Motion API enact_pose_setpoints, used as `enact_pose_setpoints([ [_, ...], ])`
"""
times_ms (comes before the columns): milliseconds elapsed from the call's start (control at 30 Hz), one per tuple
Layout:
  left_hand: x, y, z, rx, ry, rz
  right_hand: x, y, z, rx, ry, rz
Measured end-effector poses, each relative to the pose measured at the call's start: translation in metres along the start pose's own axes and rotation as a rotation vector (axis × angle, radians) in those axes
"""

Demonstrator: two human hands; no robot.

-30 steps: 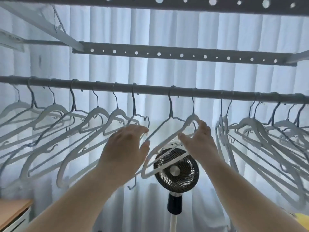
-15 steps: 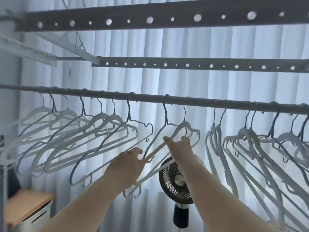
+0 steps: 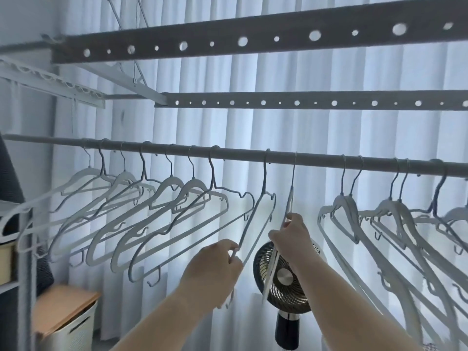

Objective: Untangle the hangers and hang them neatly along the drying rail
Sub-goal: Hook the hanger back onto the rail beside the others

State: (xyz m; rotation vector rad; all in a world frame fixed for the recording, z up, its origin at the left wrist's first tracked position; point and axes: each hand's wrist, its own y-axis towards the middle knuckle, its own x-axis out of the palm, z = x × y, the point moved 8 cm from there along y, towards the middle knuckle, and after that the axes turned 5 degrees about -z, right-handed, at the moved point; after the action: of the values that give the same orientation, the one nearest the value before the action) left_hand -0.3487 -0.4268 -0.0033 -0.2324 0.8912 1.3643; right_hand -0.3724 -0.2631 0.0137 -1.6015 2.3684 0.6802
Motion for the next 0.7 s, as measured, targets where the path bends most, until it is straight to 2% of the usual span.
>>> enact_pose_setpoints([
  [167,-0.013,0.007,-0.024,-0.056,-0.114,0.104,-0.009,-0.003,0.01,-0.033,0.09,0.099],
  [300,-0.01,0.01,-0.037,-0.075,-0.26,0.103,-0.015,-0.005,0.012,-0.072,0.111,0.158],
  [700,-0.033,-0.001,-0.052,-0.08,-0.397,0.25,-0.009,-0.001,0.01,-0.088,0.077,0.159],
])
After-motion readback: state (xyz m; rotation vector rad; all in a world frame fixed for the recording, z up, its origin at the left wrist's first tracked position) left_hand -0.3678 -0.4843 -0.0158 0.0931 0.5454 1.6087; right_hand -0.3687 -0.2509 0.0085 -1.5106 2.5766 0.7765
